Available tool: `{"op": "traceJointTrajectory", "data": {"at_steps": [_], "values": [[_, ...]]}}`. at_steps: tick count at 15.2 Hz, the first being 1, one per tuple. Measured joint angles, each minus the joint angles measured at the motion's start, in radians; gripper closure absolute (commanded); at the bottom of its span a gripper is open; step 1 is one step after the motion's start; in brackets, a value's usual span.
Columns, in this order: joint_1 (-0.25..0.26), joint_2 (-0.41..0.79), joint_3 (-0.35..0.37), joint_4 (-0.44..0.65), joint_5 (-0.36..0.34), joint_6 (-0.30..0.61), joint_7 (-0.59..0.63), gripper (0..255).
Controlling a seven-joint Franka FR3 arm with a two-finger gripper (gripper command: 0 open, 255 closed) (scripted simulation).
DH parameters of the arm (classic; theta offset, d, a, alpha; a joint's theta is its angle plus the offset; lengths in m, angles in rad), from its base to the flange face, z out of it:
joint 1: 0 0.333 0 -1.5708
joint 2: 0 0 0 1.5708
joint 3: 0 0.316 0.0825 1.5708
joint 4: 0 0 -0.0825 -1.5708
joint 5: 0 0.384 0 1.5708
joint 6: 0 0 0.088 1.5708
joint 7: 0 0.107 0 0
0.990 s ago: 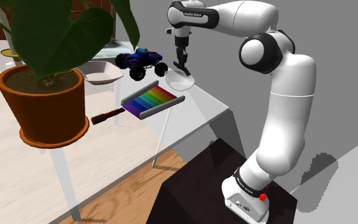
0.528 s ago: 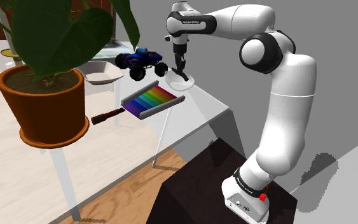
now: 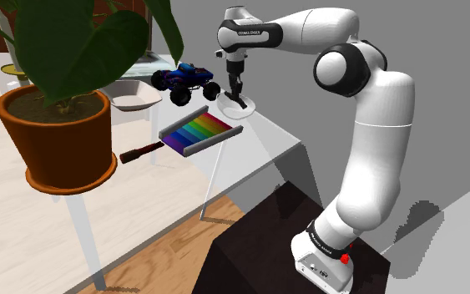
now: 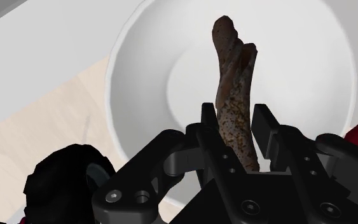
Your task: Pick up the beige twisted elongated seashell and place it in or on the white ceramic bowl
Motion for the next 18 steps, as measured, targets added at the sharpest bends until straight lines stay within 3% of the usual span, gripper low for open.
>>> {"op": "traceJointTrajectory", "data": {"at_steps": [1, 7, 12, 18], "values": [[0.000, 0.000, 0.000, 0.000, 0.000, 0.000, 0.000, 0], [0.000, 0.000, 0.000, 0.000, 0.000, 0.000, 0.000, 0], [0.008, 0.022, 0.003, 0.144, 0.004, -0.121, -0.008, 0], [0.009, 0.030, 0.003, 0.170, 0.005, -0.140, -0.009, 0]]}}
